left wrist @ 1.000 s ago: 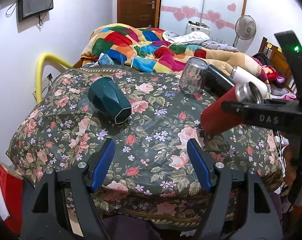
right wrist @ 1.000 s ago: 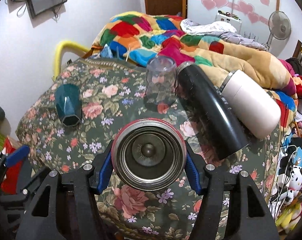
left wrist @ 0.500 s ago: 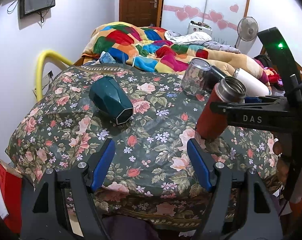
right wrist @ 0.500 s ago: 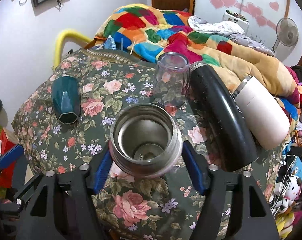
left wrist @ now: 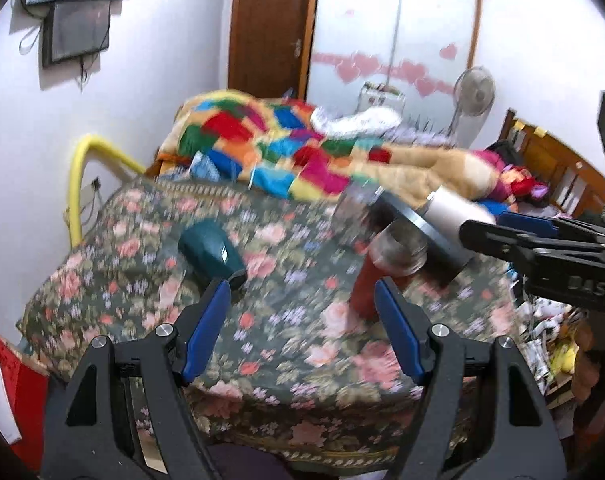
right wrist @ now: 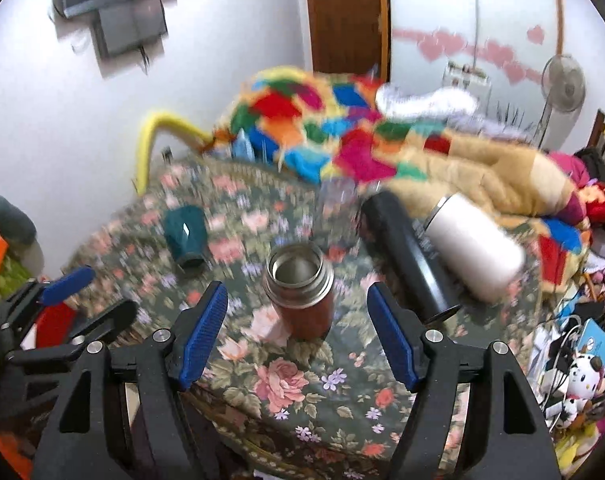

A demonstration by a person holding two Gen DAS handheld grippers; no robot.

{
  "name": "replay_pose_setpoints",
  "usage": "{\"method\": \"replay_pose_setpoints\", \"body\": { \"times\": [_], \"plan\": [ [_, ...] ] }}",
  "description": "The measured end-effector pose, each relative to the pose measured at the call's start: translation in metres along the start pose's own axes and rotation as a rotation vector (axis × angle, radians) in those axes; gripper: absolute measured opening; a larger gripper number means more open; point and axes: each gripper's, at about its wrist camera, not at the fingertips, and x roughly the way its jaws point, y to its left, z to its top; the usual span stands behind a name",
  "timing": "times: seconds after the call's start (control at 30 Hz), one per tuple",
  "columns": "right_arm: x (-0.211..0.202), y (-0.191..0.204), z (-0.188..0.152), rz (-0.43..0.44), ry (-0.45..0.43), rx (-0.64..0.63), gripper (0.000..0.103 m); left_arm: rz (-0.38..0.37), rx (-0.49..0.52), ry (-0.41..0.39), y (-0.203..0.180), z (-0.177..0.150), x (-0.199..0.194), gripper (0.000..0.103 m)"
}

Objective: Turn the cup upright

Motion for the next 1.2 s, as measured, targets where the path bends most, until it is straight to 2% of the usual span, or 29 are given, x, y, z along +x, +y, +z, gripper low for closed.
{"method": "replay_pose_setpoints", "body": {
  "times": [0.1,0.2,0.33,0.43,0.57,0.7,0.77,0.83,1.2],
  "plan": [
    [-0.050,-0.001,0.005,-0.005,-0.128,0.006,0.069,-0.014,0.030,-0.093,-0.015,0.013,-0.034,0.074],
    [-0.105,0.002,0.004,-0.026,-0.275,0.005,0.069,-0.036,0.039,-0.197,-0.027,0.022,-0.072,0.078],
    [-0.156,0.011,-0.004,-0.039,-0.419,0.002,0.069,-0.061,0.043,-0.329,-0.039,0.030,-0.122,0.081],
    [-0.190,0.020,-0.015,-0.053,-0.516,0.000,0.070,-0.059,0.051,-0.418,-0.048,0.030,-0.157,0.085],
    [-0.214,0.032,-0.028,-0.059,-0.594,-0.005,0.074,-0.052,0.054,-0.498,-0.055,0.023,-0.190,0.089],
    [-0.219,0.039,-0.038,-0.077,-0.627,0.002,0.077,-0.023,0.056,-0.530,-0.059,0.015,-0.205,0.093],
    [-0.219,0.039,-0.042,-0.095,-0.628,0.003,0.087,-0.010,0.055,-0.537,-0.060,0.011,-0.209,0.098],
    [-0.221,0.037,-0.046,-0.109,-0.631,0.010,0.102,-0.008,0.054,-0.538,-0.061,0.008,-0.211,0.102],
    [-0.217,0.030,-0.055,-0.127,-0.595,0.038,0.103,0.011,0.040,-0.514,-0.063,0.001,-0.213,0.103]
  ]
}}
